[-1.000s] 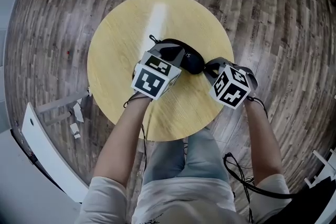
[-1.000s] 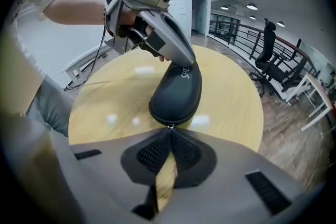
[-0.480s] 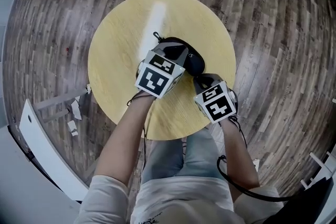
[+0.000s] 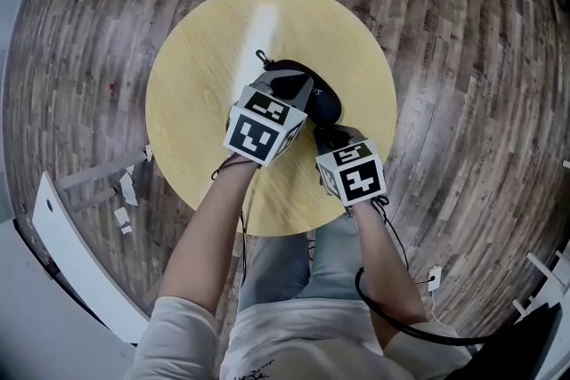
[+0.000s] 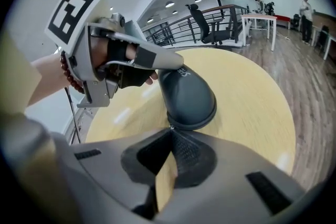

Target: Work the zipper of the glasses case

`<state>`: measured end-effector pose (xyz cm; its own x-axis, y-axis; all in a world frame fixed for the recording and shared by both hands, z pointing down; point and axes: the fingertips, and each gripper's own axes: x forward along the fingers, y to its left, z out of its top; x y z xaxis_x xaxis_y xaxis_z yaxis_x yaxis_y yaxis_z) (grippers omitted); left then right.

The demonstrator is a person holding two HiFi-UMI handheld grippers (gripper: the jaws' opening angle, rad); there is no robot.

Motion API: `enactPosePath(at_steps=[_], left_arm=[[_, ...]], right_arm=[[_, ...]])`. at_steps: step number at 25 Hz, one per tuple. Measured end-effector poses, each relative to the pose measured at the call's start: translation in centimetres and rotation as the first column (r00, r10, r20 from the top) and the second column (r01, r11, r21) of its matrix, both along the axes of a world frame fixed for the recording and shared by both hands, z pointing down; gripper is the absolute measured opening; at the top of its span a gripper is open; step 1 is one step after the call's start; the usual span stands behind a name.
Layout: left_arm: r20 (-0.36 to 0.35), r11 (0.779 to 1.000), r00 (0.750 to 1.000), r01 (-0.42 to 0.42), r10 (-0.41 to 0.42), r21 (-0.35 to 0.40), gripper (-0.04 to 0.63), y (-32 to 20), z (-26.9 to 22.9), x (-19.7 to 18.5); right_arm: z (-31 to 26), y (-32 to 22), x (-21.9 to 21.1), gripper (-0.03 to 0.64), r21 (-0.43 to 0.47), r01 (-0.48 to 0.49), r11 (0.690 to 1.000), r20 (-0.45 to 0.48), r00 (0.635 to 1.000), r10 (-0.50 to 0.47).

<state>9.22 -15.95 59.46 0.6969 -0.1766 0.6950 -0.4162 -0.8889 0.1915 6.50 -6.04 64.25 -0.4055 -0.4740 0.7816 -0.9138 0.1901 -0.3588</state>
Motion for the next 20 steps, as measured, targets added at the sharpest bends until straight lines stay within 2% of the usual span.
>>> enactPosePath(at_steps=[5, 8, 13, 15, 16, 18, 20], left_arm=[[-0.012, 1.000, 1.000, 0.021, -0.021, -0.016, 0.006, 0.0, 0.1, -0.2], [-0.008, 1.000, 1.000, 0.015, -0.015, -0.015, 0.006, 0.2, 0.1, -0.2], [-0.037, 0.999, 0.998, 0.048, -0.048, -0.016, 0.006, 0.0, 0.3, -0.3], [-0.075, 0.994, 0.992, 0.099, -0.101, -0.038, 0.006, -0.1, -0.6, -0.8], [-0.116, 0.989, 0.983, 0.141, -0.146, -0.051, 0.006, 0.0, -2.1, -1.3], [-0.213, 0.972, 0.948, 0.225, -0.235, -0.068, 0.006, 1.0, -6.4, -2.9], [-0.278, 0.958, 0.918, 0.283, -0.284, -0.045, 0.006, 4.0, -11.1, -5.6]], right_arm=[[0.4, -0.1, -0.4, 0.001, 0.010, -0.009, 1.000, -0.005, 1.000, 0.009], [0.4, 0.8, 0.6, 0.002, 0.031, 0.020, 0.999, -0.070, 0.997, -0.018], [0.2, 5.2, 3.3, 0.002, -0.002, 0.042, 0.999, -0.139, 0.989, -0.042], [-2.1, 7.0, 4.4, 0.002, 0.067, 0.020, 0.998, -0.119, 0.993, -0.012], [-4.0, 7.7, 4.8, 0.002, 0.117, 0.003, 0.993, -0.105, 0.994, 0.009], [-8.9, 8.4, 5.8, 0.002, 0.221, -0.028, 0.975, -0.082, 0.996, 0.047], [-14.4, 8.8, 6.0, 0.002, 0.312, -0.040, 0.949, -0.066, 0.996, 0.063]])
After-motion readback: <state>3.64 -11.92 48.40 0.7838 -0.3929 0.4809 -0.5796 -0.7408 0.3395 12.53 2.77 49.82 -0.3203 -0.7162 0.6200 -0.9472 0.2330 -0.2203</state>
